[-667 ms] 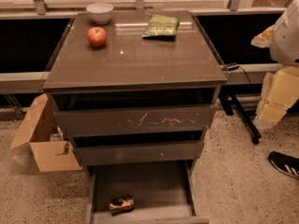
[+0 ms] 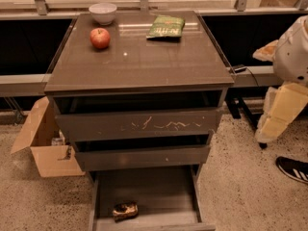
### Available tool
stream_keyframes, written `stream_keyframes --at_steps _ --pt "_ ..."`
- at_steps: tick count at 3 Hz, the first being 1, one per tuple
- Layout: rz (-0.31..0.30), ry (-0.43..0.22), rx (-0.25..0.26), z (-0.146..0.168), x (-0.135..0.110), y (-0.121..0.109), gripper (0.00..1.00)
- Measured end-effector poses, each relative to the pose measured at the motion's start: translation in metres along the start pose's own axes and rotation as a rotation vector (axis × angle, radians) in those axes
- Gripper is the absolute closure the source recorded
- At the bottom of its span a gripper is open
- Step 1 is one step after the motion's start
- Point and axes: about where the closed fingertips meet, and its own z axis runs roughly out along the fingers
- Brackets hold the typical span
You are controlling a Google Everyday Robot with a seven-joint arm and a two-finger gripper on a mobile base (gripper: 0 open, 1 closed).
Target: Pick orange can from bottom drawer and place on counter
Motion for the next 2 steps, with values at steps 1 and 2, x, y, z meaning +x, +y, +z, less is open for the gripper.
stream_keyframes --at_steps 1,2 --pt "0.016 -0.132 -0.067 0.057 0.0 0.023 0.0" --pt "0.065 -0.227 -0.095 0.095 -0.005 0.037 0.0"
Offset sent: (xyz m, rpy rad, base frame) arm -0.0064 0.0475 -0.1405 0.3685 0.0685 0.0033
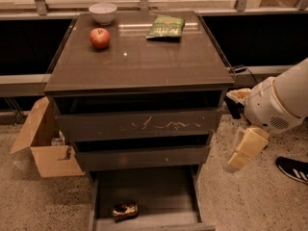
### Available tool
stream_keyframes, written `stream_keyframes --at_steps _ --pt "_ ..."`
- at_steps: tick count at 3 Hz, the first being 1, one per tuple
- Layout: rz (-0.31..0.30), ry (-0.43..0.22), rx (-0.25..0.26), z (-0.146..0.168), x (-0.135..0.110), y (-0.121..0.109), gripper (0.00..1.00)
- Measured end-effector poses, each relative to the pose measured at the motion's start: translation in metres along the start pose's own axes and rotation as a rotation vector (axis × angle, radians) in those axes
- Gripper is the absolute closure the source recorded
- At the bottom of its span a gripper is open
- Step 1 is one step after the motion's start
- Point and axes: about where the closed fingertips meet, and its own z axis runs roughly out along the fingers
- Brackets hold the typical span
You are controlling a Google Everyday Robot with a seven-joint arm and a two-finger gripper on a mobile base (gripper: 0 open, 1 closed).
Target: Pick orange can from bottom drawer and place on counter
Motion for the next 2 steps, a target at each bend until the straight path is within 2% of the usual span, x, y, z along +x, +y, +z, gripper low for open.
stream_keyframes --at_steps 1,2 --pt "-0.007 -0.001 -0.012 0.009 0.002 0.0 0.0" --pt "-0.033 -0.008 -0.058 0.043 0.008 0.001 0.0"
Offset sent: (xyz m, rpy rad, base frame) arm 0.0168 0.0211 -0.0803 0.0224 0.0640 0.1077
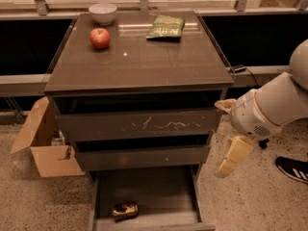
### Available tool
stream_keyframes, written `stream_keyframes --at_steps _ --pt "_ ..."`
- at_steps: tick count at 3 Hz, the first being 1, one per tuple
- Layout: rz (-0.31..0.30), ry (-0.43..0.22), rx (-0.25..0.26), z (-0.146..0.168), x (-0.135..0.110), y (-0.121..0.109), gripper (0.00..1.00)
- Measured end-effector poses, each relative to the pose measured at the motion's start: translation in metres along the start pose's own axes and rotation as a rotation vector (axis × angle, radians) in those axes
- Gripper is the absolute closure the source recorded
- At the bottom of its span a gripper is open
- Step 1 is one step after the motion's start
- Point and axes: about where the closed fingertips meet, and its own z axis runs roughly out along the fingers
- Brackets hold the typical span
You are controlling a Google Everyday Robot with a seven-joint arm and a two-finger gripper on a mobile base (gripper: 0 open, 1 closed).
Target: Pick orange can from bottom drawer and place on counter
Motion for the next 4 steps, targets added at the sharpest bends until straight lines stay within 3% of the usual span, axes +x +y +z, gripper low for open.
stream_keyframes --at_steps 1,2,4 --pt "-0.029 -0.079 -0.07 0.07 0.017 0.016 0.0" --pt "-0.073 -0.154 -0.104 0.142 0.031 0.035 0.0" --pt "-0.103 -0.261 -0.2 0.252 0.036 0.072 0.0"
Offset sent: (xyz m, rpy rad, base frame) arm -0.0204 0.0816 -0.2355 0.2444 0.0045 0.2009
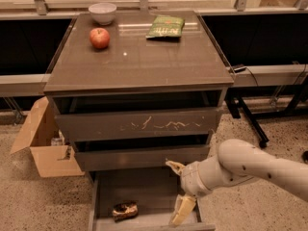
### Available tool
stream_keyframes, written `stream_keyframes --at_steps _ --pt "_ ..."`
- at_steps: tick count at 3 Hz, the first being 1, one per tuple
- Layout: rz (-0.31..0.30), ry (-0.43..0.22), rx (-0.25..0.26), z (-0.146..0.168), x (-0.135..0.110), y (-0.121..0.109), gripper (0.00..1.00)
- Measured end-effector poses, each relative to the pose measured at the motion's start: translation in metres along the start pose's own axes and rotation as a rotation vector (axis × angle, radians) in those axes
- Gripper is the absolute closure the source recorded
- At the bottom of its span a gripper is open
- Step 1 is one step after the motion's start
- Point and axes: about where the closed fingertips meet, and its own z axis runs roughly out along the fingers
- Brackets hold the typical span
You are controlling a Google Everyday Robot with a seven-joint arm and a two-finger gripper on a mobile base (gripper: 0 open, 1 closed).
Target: Pick orange can from bottom drawer and place on counter
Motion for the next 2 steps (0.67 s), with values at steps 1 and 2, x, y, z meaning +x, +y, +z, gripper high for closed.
stream_keyframes --at_steps 1,2 --pt "0.033 -0.054 -0.086 0.0603 0.012 0.0118 0.0" --pt "0.033 -0.054 -0.086 0.0604 0.0121 0.0118 0.0"
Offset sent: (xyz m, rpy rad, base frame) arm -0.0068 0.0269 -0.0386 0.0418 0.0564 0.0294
